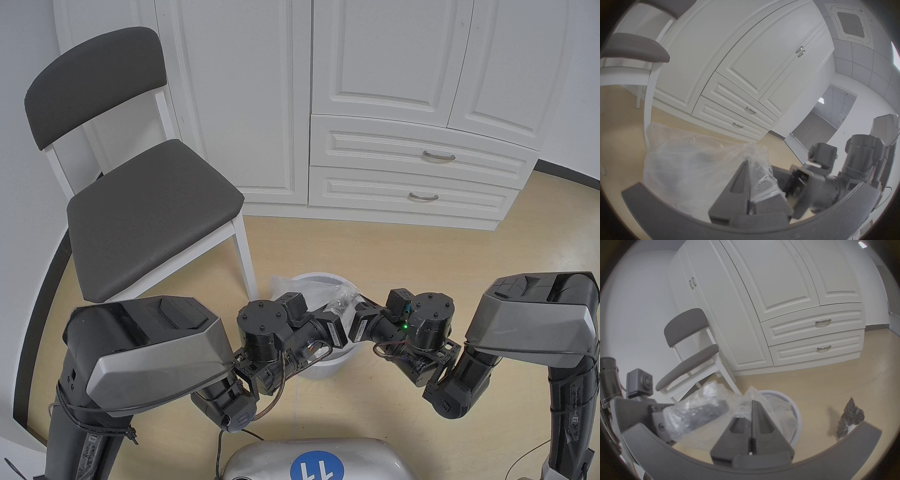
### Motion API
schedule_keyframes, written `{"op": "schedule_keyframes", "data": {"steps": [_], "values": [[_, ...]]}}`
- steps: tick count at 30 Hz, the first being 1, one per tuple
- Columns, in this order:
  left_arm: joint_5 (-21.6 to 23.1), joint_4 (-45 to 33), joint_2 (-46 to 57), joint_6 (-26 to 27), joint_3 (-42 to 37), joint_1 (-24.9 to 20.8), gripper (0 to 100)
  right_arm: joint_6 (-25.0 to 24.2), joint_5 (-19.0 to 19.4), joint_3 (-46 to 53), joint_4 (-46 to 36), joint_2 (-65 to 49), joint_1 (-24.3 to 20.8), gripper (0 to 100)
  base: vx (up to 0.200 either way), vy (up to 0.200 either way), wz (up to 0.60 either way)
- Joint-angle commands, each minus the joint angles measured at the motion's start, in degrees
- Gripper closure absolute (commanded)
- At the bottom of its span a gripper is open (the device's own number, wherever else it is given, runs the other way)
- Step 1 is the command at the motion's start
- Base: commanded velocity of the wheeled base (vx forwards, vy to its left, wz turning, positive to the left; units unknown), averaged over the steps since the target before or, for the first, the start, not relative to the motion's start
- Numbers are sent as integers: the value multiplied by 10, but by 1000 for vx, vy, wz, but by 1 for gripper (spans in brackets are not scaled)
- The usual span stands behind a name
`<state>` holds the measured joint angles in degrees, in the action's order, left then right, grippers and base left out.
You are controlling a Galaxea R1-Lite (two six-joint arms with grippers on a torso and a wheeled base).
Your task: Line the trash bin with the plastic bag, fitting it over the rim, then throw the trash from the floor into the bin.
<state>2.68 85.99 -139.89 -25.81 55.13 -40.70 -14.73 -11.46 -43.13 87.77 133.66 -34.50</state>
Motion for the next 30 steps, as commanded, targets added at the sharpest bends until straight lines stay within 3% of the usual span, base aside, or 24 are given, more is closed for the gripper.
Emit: {"op": "schedule_keyframes", "data": {"steps": [1,11,19,23,30], "values": [[0,-10,-15,-9,10,-3,100,4,1,-3,-7,-5,31,100,0,0,0],[0,-18,-14,-57,26,5,100,4,17,1,-46,-79,70,100,0,0,0],[2,-113,-18,-88,69,29,100,5,18,2,-46,-74,71,100,0,0,0],[28,-175,-17,-114,89,50,100,4,19,-6,-38,-48,70,100,0,0,0],[46,-193,-39,-115,109,76,100,0,21,-33,-36,-8,71,100,0,0,0]]}}
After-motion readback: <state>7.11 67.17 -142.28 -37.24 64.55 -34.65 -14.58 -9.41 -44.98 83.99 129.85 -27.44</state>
